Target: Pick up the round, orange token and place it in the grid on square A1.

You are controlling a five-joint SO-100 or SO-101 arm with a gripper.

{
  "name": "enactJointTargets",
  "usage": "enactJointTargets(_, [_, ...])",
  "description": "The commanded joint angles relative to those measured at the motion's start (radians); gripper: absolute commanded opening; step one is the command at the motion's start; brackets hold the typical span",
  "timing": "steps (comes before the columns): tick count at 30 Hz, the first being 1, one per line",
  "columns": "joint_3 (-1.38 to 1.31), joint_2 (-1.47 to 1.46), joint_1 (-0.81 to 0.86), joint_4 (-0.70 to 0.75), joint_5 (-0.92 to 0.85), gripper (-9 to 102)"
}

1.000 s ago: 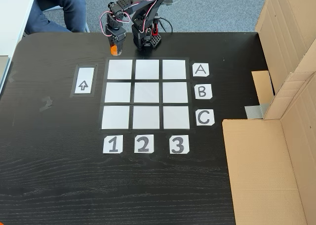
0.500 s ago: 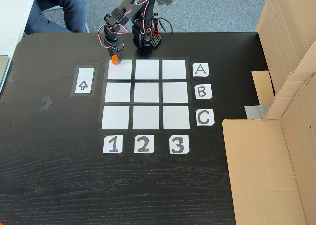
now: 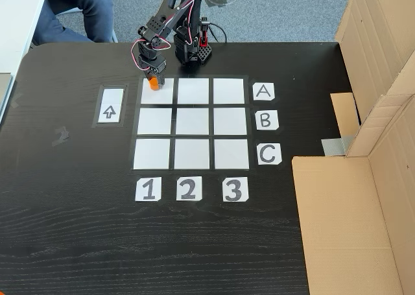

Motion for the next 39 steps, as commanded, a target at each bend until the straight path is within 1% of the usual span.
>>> enactJointTargets(1, [0.000, -0.002, -0.025, -0.009, -0.005, 9])
enactJointTargets(6, [0.014, -0.003, -0.043, -0.017, 0.000, 9])
enactJointTargets(11, [0.054, -0.003, -0.046, -0.080, 0.000, 9])
enactJointTargets(21, [0.055, -0.003, -0.046, -0.086, 0.002, 10])
enactJointTargets(32, [0.055, -0.011, -0.038, -0.103, 0.012, 26])
enactJointTargets(39, [0.048, -0.006, -0.032, -0.107, 0.012, 31])
